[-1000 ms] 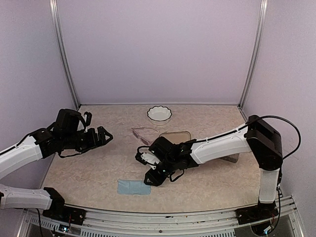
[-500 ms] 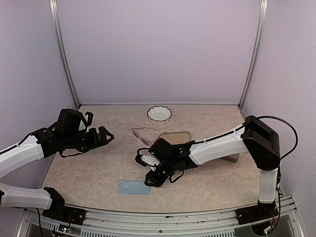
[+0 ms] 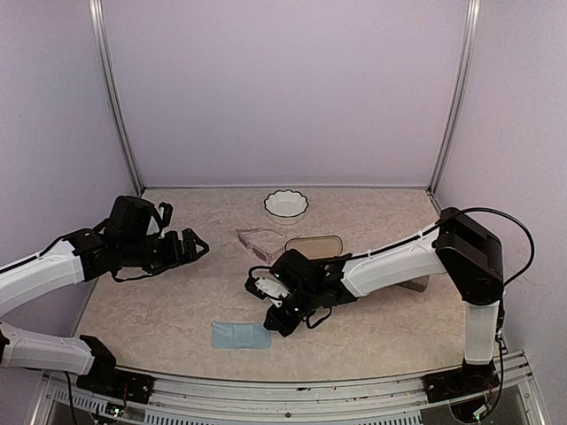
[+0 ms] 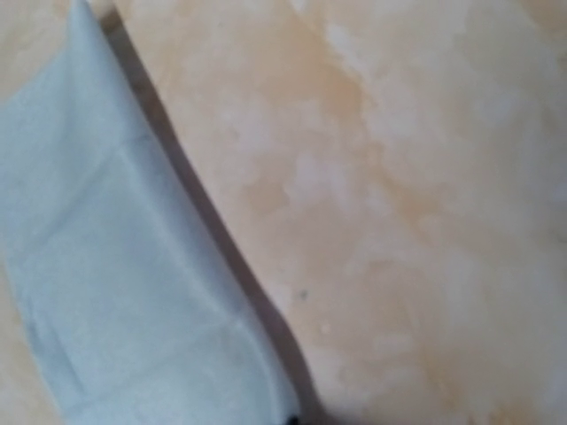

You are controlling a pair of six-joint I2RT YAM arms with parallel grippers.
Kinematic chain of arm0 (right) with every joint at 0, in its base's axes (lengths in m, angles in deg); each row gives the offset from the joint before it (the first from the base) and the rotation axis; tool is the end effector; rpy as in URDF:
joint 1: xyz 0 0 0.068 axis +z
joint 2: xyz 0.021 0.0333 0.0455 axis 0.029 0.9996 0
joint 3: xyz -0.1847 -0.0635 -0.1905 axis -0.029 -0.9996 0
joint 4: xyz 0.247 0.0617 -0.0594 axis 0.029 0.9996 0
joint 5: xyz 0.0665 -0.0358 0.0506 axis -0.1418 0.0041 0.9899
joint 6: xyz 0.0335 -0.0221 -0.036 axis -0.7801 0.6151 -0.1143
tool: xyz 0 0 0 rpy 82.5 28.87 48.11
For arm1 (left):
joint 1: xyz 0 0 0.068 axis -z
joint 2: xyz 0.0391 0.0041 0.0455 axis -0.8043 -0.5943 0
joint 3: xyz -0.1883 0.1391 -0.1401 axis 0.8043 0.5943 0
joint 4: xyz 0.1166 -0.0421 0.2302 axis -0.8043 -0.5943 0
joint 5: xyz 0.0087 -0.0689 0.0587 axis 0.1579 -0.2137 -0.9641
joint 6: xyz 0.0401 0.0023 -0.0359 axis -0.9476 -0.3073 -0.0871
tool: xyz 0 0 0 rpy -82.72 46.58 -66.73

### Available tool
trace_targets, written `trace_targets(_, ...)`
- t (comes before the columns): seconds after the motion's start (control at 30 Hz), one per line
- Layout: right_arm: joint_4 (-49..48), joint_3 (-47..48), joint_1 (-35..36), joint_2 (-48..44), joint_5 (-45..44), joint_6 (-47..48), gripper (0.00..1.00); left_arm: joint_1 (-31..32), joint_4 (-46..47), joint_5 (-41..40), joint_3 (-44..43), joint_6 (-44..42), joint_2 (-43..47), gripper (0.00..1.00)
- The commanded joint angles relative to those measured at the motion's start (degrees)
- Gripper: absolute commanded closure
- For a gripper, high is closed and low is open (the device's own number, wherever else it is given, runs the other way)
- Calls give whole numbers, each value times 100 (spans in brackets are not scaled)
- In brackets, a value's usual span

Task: Organize the sunglasses
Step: Move the folded cleaning cloth to the center of the board, then pick up the folded cleaning cloth from the center of the board.

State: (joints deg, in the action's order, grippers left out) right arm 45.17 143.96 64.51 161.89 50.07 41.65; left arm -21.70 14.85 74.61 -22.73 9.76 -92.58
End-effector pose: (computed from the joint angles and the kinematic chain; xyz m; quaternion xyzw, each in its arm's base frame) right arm 0.1804 0.3703 0.1305 -0.4212 0.8486 0.2759 0.1623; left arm 0.1908 -0.1213 0.2561 -0.0375 0.9036 -0.2689 0.3313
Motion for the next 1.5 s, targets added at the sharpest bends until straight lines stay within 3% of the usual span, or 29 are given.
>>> trace_targets(0.0,227,-352,-162,-157,-24,6,100,106,222,118,42,-64,-170,1)
trace_targets(0.37,653,-1353,-725,-1065,-11,384,100,732,805,766,-19,-447,-1071,2)
trace_targets(0.7,1019,-1792,-1134,-1566,122,891,100,1604,1086,1166,-685,-963,-2650,6)
trace_targets(1.0,956,-1945,-1205,-1706,239,941,100,2028,883,1076,-1396,-1180,-3695,19)
trace_targets(1.47,754,-2147,-1239,-1858,323,801,100,2261,725,1062,-1730,-1447,-4533,37)
